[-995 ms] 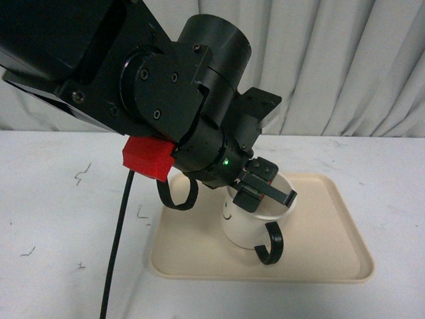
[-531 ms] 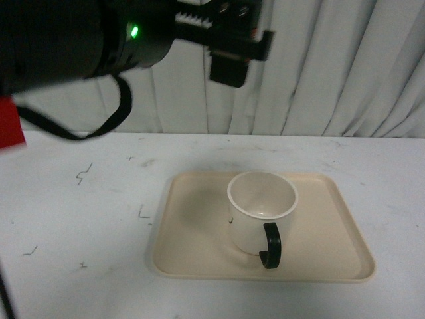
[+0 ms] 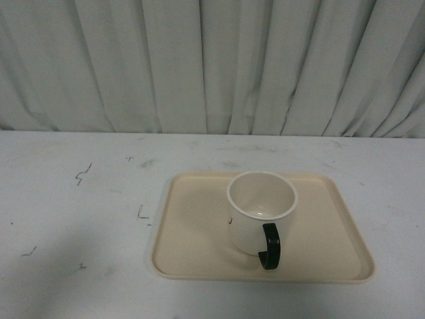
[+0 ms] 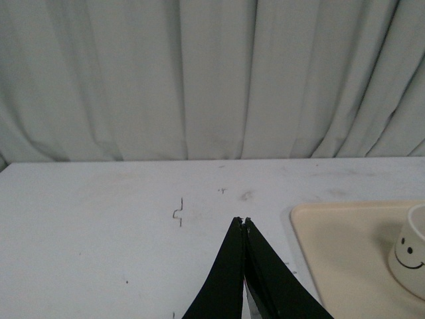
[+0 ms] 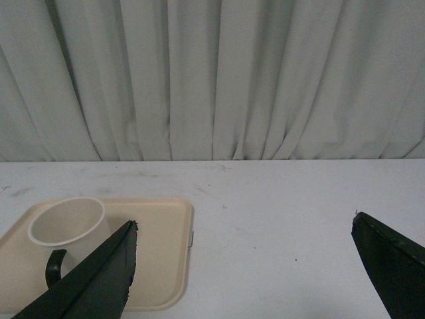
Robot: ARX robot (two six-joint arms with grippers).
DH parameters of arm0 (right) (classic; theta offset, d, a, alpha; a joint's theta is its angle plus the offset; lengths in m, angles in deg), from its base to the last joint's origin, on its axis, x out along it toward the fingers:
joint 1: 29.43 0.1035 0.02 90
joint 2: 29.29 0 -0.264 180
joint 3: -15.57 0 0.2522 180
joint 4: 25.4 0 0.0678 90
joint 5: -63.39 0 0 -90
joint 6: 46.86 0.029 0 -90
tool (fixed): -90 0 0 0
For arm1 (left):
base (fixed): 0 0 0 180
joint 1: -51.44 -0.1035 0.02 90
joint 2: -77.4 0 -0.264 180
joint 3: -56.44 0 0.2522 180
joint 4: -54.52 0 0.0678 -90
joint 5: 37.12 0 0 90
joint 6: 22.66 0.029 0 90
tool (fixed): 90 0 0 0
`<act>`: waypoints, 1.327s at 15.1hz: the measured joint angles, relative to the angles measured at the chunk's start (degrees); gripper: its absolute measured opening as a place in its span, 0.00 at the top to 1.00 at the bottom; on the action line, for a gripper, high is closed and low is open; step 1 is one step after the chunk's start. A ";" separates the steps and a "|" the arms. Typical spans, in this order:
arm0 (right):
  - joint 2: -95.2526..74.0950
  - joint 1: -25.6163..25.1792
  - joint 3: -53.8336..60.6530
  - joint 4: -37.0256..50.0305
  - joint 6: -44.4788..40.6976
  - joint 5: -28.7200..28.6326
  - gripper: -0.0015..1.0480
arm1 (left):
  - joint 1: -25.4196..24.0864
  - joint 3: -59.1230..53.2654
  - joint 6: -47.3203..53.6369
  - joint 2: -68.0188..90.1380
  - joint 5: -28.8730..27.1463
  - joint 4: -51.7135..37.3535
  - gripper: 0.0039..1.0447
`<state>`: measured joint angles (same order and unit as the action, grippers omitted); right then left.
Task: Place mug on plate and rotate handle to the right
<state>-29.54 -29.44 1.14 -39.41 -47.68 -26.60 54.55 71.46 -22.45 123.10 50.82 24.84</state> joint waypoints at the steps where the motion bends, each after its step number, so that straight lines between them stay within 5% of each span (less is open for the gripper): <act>1: 0.00 0.00 0.00 -0.02 0.02 -0.02 0.06 | -3.45 -0.31 -0.09 -6.05 1.27 4.96 0.99; 20: 0.00 0.00 0.00 0.02 0.02 -0.02 0.06 | -2.95 -0.79 -0.07 -27.17 2.05 24.94 0.99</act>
<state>-29.54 -29.44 1.14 -39.39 -47.66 -26.62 51.60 70.67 -22.52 95.93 52.87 49.78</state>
